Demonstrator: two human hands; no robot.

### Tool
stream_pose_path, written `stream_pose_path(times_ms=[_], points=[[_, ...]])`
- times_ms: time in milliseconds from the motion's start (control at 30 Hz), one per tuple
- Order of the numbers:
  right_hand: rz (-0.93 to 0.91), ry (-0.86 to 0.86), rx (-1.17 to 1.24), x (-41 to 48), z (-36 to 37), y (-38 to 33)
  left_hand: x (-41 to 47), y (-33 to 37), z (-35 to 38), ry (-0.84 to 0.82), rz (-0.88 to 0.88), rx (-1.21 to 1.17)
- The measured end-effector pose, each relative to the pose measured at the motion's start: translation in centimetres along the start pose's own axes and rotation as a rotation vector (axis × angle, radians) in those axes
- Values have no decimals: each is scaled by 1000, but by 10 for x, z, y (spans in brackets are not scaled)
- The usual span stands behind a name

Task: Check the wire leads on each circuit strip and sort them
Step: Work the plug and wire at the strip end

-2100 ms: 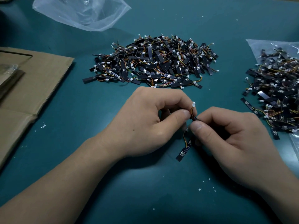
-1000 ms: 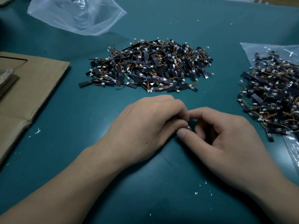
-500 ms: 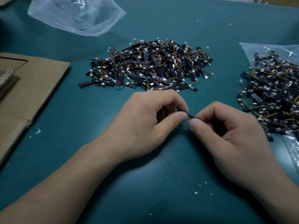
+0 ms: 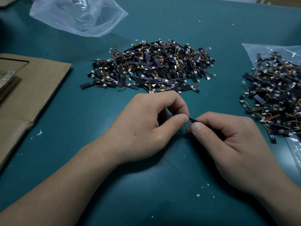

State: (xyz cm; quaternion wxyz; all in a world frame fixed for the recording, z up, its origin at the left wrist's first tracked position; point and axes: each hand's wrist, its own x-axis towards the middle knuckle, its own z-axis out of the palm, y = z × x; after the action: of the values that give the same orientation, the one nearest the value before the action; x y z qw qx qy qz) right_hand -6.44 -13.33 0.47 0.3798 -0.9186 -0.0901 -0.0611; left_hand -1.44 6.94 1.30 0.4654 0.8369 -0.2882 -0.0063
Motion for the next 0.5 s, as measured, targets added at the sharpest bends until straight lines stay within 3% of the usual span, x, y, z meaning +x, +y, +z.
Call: stream_pose_path(times_ms=[500], points=[[-3, -16, 26, 0, 0, -3, -1, 2, -1, -43, -19, -22]])
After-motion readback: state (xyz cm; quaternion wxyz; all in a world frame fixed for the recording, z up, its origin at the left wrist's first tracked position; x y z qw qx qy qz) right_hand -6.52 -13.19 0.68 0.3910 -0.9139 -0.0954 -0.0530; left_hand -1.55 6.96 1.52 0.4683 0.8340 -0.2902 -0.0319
